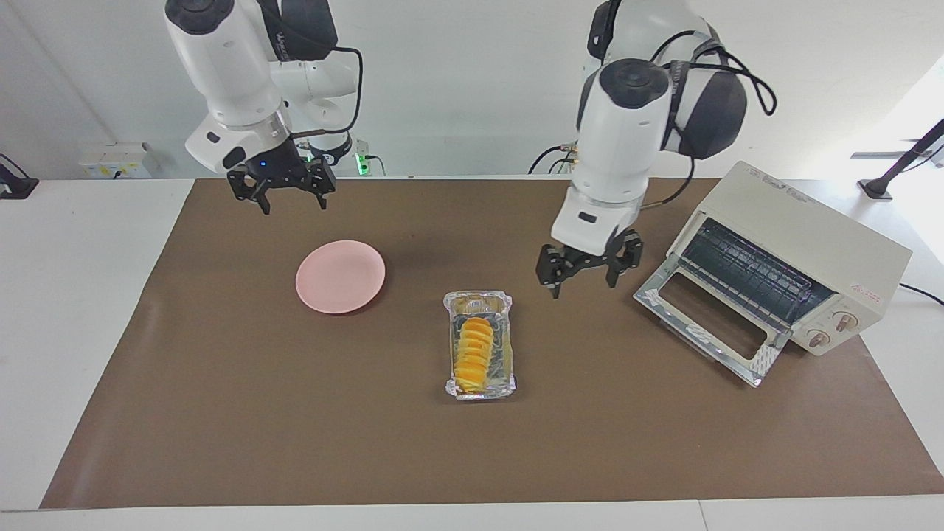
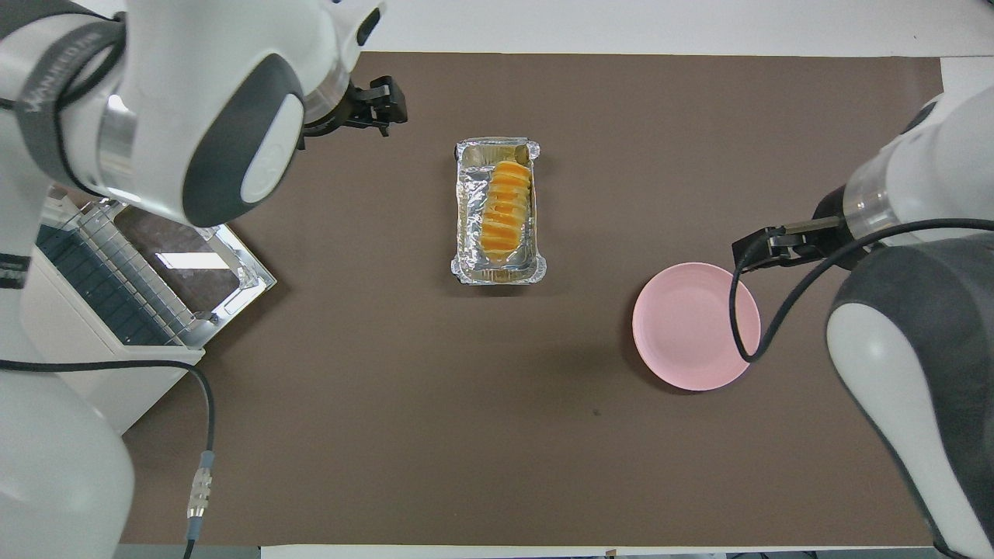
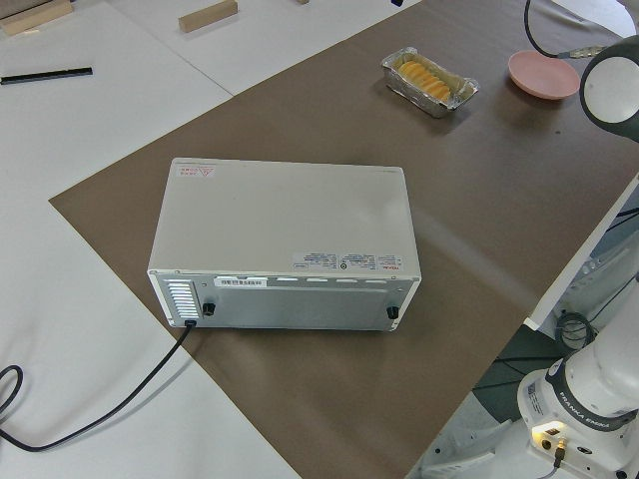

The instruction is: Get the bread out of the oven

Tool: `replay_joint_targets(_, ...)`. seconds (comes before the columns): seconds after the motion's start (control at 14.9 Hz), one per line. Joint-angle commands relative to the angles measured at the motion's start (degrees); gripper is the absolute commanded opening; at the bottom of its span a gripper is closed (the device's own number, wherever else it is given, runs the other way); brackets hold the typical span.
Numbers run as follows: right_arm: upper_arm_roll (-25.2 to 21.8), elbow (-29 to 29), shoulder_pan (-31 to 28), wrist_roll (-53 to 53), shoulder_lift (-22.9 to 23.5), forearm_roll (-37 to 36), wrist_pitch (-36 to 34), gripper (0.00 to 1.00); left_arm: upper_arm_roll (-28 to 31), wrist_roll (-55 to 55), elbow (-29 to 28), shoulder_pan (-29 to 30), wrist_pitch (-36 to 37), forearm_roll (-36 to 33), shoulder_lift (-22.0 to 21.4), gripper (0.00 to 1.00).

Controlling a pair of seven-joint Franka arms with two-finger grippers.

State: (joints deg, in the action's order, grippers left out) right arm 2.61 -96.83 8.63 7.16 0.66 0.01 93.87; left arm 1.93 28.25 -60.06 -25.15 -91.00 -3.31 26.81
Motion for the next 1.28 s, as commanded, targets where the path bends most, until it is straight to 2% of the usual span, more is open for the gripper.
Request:
replay_joint_targets(0.0, -0.06, 0.41, 4.01, 7.05, 5.3, -0.89, 5.08, 1.0, -0.35, -11.5, -19.43, 7.2, -2.07, 0.94, -13.59, 1.0)
replay_joint_targets(0.2, -0.06, 2.51, 8.59, 15.4, 11.27, -0.8, 9.56, 1.0, -0.17, -20.24, -26.84, 15.03, -2.78, 0.94, -20.46, 1.0)
replay_joint_targets(0.4, -0.06, 3.31, 10.96, 20.33, 15.76, -0.8, 13.79, 1.0, -0.17, -20.61, -30.71, 18.56, 0.03, 0.94, -25.91, 1.0)
replay_joint_targets(0.61, -0.15, 12.5, 14.82, 28.15, 25.76, -3.43, 13.8, 1.0, -0.17, -20.69, -39.23, 20.22, -0.31, 0.94, -32.77, 1.0)
replay_joint_targets(0.67, -0.15, 14.54, 15.36, 29.13, 28.06, -3.96, 13.97, 1.0, -0.17, -20.69, -40.03, 20.75, -0.4, 0.94, -33.13, 1.0)
replay_joint_targets(0.81, -0.15, 16.22, 15.36, 29.49, 29.83, -4.06, 14.58, 1.0, -0.17, -21.22, -39.26, 20.93, -1.01, 0.94, -32.7, 1.0)
replay_joint_targets(0.94, -0.23, 17.11, 15.45, 30.28, 32.37, -4.06, 18.26, 1.0, -0.17, -22.36, -37.59, 21.81, -1.37, 0.94, -31.56, 1.0)
replay_joint_targets(1.08, -0.15, 17.2, 15.45, 30.99, 33.52, -3.71, 21.78, 1.0, -1.22, -22.71, -35.4, 25.22, 1.08, 1.64, -30.51, 1.0)
replay_joint_targets(1.21, -0.23, 17.46, 15.36, 30.99, 34.66, -3.97, 22.32, 1.0, -8.22, -23.15, -32.32, 31.09, 3.2, 2.26, -28.13, 1.0)
